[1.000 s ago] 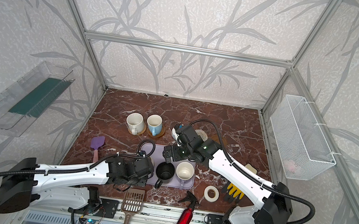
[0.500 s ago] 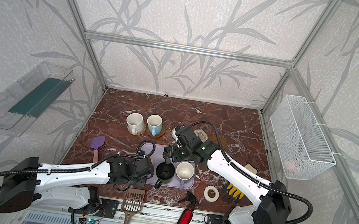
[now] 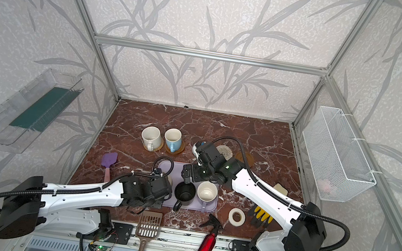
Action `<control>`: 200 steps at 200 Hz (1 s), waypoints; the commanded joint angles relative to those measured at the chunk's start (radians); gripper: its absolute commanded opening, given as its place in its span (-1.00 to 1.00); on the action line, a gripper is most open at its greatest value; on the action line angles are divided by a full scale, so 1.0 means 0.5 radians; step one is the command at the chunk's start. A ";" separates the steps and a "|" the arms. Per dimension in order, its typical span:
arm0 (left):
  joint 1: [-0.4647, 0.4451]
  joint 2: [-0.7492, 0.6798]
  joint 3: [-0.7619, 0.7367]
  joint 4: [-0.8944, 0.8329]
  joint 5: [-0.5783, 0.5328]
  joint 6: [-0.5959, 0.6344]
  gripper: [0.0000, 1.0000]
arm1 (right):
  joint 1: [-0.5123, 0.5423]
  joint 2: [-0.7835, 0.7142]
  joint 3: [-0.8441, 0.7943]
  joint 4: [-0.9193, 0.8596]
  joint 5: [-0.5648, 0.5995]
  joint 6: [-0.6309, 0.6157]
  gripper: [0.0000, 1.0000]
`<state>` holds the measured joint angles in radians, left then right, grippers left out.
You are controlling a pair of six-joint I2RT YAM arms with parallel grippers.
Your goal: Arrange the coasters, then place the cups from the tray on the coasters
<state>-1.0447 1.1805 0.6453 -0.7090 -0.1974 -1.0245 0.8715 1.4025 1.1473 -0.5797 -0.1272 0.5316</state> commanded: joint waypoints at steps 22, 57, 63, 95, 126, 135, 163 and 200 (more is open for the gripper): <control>0.023 -0.059 0.027 -0.064 -0.088 0.033 -0.89 | 0.009 -0.065 -0.017 0.008 0.026 0.008 1.00; 0.028 0.039 0.029 -0.087 -0.070 0.031 -0.86 | 0.009 -0.072 -0.026 -0.001 0.052 -0.003 1.00; 0.028 0.055 0.029 -0.080 -0.062 0.033 -0.84 | 0.009 -0.071 -0.027 -0.007 0.053 -0.009 1.00; 0.028 0.139 0.046 -0.121 -0.038 0.035 -0.62 | 0.009 -0.063 -0.044 0.002 0.059 -0.025 1.00; 0.028 0.209 0.052 -0.128 -0.040 0.027 -0.53 | 0.008 -0.057 -0.085 0.071 0.046 -0.011 1.00; 0.028 0.233 0.061 -0.137 -0.052 0.023 -0.48 | 0.009 -0.050 -0.078 0.071 0.044 -0.011 1.00; 0.031 0.283 0.098 -0.140 -0.081 0.041 -0.41 | 0.009 -0.049 -0.071 0.068 0.045 -0.010 1.00; 0.037 0.261 0.102 -0.106 -0.121 0.070 -0.41 | 0.009 -0.077 -0.096 0.056 0.078 -0.011 1.00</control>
<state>-1.0321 1.3201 0.6693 -0.7456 -0.2096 -1.0016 0.8715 1.3903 1.1088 -0.5568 -0.1055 0.5274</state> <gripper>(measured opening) 0.297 0.998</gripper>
